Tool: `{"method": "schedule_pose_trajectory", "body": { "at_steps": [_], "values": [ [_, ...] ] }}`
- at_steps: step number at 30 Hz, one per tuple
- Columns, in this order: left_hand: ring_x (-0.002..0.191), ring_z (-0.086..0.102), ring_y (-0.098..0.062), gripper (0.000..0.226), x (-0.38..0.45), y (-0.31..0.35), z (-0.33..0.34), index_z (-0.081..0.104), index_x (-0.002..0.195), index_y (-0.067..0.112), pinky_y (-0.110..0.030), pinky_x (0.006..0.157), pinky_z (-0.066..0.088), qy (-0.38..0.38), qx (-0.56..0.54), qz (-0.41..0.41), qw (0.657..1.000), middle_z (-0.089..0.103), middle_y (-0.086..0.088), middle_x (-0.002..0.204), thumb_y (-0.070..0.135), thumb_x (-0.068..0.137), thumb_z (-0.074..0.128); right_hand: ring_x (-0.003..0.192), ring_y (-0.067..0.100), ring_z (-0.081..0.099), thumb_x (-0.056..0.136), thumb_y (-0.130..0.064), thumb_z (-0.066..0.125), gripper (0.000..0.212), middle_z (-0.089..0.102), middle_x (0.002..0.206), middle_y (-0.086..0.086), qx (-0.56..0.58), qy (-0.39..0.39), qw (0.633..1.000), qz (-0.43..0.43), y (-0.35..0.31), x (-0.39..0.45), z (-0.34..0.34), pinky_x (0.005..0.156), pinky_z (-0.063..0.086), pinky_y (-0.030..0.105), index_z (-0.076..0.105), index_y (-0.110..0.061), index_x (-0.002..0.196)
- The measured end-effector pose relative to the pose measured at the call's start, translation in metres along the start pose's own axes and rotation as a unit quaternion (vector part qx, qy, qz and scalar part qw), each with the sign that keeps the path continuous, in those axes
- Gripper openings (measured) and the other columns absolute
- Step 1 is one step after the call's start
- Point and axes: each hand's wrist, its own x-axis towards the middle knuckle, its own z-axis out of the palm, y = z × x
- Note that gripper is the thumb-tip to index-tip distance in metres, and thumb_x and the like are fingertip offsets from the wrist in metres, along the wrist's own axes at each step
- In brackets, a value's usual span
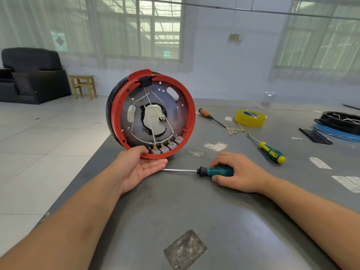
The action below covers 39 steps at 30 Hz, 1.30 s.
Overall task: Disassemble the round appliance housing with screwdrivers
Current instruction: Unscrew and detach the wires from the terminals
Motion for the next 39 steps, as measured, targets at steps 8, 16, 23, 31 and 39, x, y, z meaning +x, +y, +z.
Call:
{"method": "schedule_pose_trajectory", "body": {
  "at_steps": [8, 16, 23, 31, 39],
  "values": [
    [0.09, 0.078, -0.047, 0.024, 0.0, 0.0, -0.001, 0.056, 0.12, -0.011, -0.046, 0.061, 0.065, 0.002, -0.014, 0.0, 1.0, 0.074, -0.038, 0.101, 0.001, 0.104, 0.041, 0.082, 0.014, 0.073, 0.072, -0.023, 0.094, 0.041, 0.073, 0.098, -0.005, 0.297, 0.139, 0.933, 0.149, -0.007, -0.001, -0.009, 0.073, 0.059, 0.021, 0.073, -0.041, 0.101],
    [0.09, 0.079, -0.045, 0.026, 0.001, -0.001, -0.002, 0.057, 0.121, -0.011, -0.043, 0.061, 0.065, 0.007, -0.02, 0.001, 1.0, 0.074, -0.037, 0.102, 0.0, 0.103, 0.042, 0.079, 0.025, 0.073, 0.066, -0.003, 0.084, 0.049, 0.072, 0.099, 0.016, 0.653, 0.207, 0.712, 0.153, -0.032, 0.011, 0.004, 0.071, 0.06, 0.029, 0.064, -0.012, 0.11],
    [0.092, 0.078, -0.045, 0.026, 0.0, -0.001, -0.002, 0.056, 0.122, -0.011, -0.043, 0.062, 0.065, 0.007, -0.019, 0.0, 1.0, 0.074, -0.036, 0.104, 0.001, 0.104, 0.043, 0.086, 0.033, 0.077, 0.086, -0.022, 0.072, 0.037, 0.078, 0.1, 0.016, 0.668, 0.226, 0.693, 0.148, -0.046, 0.019, 0.015, 0.072, 0.062, 0.032, 0.051, -0.011, 0.114],
    [0.089, 0.079, -0.044, 0.025, 0.0, -0.001, 0.0, 0.057, 0.121, -0.012, -0.041, 0.061, 0.066, 0.026, -0.015, 0.008, 1.0, 0.074, -0.037, 0.1, 0.001, 0.104, 0.046, 0.068, 0.029, 0.072, 0.097, -0.021, 0.066, 0.022, 0.075, 0.088, 0.013, 0.563, 0.326, 0.754, 0.095, -0.044, 0.019, -0.003, 0.067, 0.061, 0.033, 0.051, -0.011, 0.11],
    [0.084, 0.08, -0.039, 0.022, -0.002, 0.0, 0.002, 0.059, 0.117, -0.013, -0.038, 0.059, 0.065, 0.045, -0.02, 0.016, 0.999, 0.075, -0.035, 0.096, -0.001, 0.102, 0.047, 0.07, 0.029, 0.072, 0.096, -0.022, 0.065, 0.026, 0.075, 0.089, 0.011, 0.542, 0.337, 0.766, 0.075, -0.055, 0.018, -0.004, 0.069, 0.062, 0.034, 0.05, -0.009, 0.113]
  ]
}}
